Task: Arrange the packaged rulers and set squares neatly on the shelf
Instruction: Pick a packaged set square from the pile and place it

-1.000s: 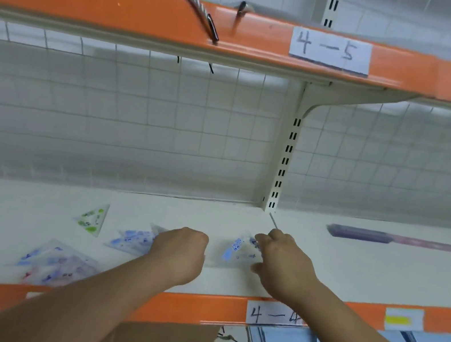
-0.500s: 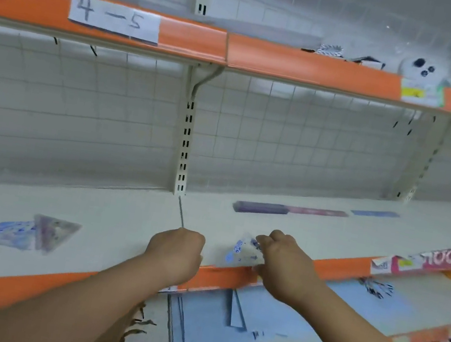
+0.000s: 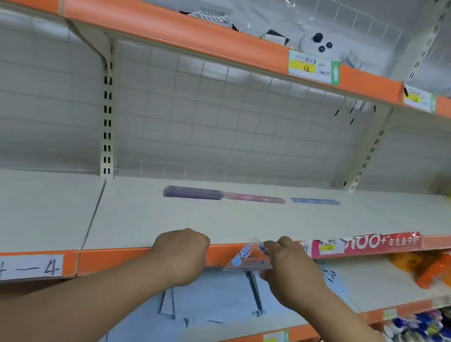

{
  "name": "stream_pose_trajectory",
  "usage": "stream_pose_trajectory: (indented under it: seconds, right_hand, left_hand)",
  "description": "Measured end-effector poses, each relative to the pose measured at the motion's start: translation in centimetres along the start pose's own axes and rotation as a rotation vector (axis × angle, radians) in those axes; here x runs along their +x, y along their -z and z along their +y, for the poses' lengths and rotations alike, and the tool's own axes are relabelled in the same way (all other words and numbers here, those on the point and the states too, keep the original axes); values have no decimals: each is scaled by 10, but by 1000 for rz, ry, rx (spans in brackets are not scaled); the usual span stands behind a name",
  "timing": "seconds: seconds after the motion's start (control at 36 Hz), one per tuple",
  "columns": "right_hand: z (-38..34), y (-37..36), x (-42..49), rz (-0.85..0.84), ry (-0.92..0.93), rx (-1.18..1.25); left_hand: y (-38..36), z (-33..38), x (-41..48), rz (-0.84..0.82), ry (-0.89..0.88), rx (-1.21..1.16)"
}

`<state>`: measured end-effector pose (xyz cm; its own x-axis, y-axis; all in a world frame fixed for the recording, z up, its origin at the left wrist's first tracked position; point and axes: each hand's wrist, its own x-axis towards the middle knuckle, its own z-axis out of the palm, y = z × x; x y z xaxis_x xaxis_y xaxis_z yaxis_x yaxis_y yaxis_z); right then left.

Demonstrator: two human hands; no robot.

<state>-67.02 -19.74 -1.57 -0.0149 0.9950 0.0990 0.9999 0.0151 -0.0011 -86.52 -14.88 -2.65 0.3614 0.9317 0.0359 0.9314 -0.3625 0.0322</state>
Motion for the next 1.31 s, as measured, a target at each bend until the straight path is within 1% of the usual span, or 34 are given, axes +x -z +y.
stream_pose_trajectory:
  seconds: [0.22, 0.42, 0.61, 0.81, 0.92, 1.03, 1.19, 1.31]
  right_hand:
    - [42, -10, 27, 5, -34, 10]
    - [76, -10, 67, 13, -104, -1]
    - [113, -9, 101, 16, -181, -4]
    - [142, -14, 122, 17, -205, 8]
    - [164, -20, 135, 21, -202, 20]
    - [187, -27, 150, 17, -160, 19]
    - [230, -31, 181, 17, -59, 32]
    - [263, -30, 200, -38, 18, 51]
  left_hand:
    - [-1, 28, 49, 8, -46, 22]
    - [1, 45, 119, 54, -111, 3]
    - [1, 71, 181, 48, -220, 5]
    - [-5, 95, 216, 22, -268, 57]
    - [-9, 109, 232, 14, -256, 65]
    - [-11, 125, 245, 4, -222, 73]
    - [-10, 151, 264, 25, -105, 42]
    - [-11, 172, 277, 23, -25, 46]
